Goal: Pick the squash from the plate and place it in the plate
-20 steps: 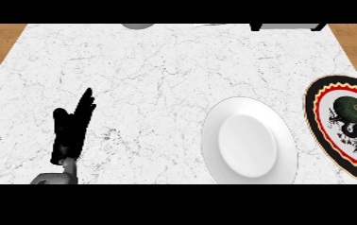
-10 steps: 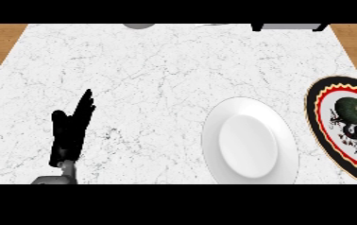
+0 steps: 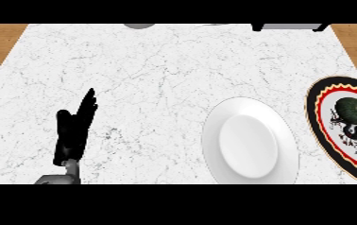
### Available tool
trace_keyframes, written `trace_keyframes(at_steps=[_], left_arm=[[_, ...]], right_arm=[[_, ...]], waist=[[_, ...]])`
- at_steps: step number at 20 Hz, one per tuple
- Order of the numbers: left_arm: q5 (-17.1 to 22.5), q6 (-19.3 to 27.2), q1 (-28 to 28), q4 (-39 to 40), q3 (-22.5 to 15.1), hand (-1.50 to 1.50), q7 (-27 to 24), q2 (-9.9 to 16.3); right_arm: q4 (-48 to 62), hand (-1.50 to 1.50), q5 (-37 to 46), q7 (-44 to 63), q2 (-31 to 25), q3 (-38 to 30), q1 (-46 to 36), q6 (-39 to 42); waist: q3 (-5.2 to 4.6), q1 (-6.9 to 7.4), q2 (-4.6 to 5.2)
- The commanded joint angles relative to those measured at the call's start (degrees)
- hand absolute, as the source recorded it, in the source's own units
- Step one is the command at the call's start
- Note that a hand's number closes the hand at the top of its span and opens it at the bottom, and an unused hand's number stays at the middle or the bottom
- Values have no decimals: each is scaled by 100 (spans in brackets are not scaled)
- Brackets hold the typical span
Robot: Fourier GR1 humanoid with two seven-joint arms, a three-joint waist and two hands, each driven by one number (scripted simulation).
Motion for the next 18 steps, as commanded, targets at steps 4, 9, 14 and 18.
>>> trace_keyframes(at_steps=[4,9,14,18], left_arm=[[203,-268,-307,689,353,0,-366,81],[-206,95,138,-388,-72,0,305,-134],[-120,-62,182,-240,-4,0,41,-143],[-56,-180,174,-495,90,0,173,-39]], right_arm=[[552,-150,-95,-341,-448,120,76,-77],[1285,-150,31,-596,-622,213,-81,-556],[2093,-150,20,-1299,-927,238,-15,-469],[2258,-150,-48,-945,-1083,350,-305,-690]], waist=[[-2,-19,3],[3,19,-1],[10,39,11],[6,34,6]])
